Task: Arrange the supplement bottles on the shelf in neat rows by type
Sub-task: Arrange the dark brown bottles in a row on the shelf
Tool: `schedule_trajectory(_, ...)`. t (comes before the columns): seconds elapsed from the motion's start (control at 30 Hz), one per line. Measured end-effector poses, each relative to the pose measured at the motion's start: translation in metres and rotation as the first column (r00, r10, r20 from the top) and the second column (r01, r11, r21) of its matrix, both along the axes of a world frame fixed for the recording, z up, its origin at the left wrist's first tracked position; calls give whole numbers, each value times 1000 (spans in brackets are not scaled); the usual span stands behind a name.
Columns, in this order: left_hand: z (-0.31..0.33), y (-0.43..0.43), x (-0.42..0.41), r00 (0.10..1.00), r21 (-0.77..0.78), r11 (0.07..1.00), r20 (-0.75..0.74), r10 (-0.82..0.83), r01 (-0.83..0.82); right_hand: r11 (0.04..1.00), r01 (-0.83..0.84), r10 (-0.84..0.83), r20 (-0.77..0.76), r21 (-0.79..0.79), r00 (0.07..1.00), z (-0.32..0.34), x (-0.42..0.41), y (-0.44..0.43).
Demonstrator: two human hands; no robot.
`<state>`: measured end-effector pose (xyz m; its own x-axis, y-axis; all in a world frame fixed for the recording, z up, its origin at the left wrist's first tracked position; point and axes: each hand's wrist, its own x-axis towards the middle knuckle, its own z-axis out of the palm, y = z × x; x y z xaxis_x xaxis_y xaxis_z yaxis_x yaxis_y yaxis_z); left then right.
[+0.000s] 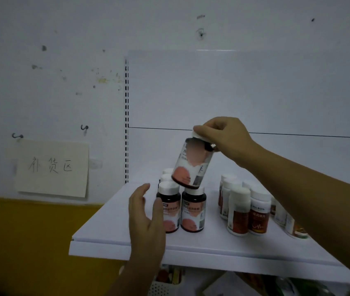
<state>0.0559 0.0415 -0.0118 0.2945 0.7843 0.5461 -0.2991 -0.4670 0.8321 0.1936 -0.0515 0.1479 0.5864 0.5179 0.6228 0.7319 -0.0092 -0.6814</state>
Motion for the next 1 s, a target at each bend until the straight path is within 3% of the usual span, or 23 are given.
schedule_trajectory(0.07, 20, -25, -11, 977, -157, 964, 53, -209, 215, 991, -127, 126, -50, -33, 991, -7, -13, -4)
schedule_trajectory(0.13, 27, -36, -12, 908, -392, 820, 146, -393, 418, 977, -210, 206, -73, -39, 976, -16, -23, -5)
schedule_trajectory(0.2, 25, -42, -12, 784, -585, 526, 399, -476, 617, 972, -235, 233, -82, -18, 969, -24, -28, -6)
schedule_trajectory(0.27, 22, -46, -16, 645, -632, 220, 590, -485, 743, 970, -243, 240, -97, -15, 966, -31, -29, -7)
schedule_trajectory(0.3, 19, -45, -16, 591, -619, 120, 649, -479, 776, 966, -256, 252, -107, -28, 962, -35, -28, -8)
schedule_trajectory(0.37, 13, -44, -16, 505, -565, 7, 732, -457, 825, 955, -286, 276, -126, -71, 953, -42, -27, -11)
schedule_trajectory(0.5, 10, -46, -11, 525, -557, 28, 763, -379, 830, 939, -324, 290, -237, -118, 927, -51, -21, -19)
schedule_trajectory(0.6, 3, -48, -5, 551, -553, 108, 753, -360, 826, 927, -311, 236, -316, -212, 919, -58, -22, -22)
schedule_trajectory(0.7, -4, -50, -1, 619, -540, 303, 692, -371, 785, 931, -271, 169, -369, -245, 914, -65, -27, -21)
schedule_trajectory(0.8, -14, -54, 3, 726, -504, 540, 587, -358, 674, 969, -224, 158, -442, -102, 883, -69, -30, -21)
schedule_trajectory(0.87, -18, -56, 3, 772, -494, 609, 522, -364, 621, 975, -218, 177, -463, -36, 868, -72, -32, -23)
schedule_trajectory(0.93, -19, -55, 1, 721, -499, 529, 561, -407, 686, 976, -218, 196, -449, 3, 872, -75, -33, -24)
schedule_trajectory(1.0, -13, -54, -4, 553, -506, 234, 694, -460, 830, 974, -223, 211, -438, 24, 874, -77, -33, -25)
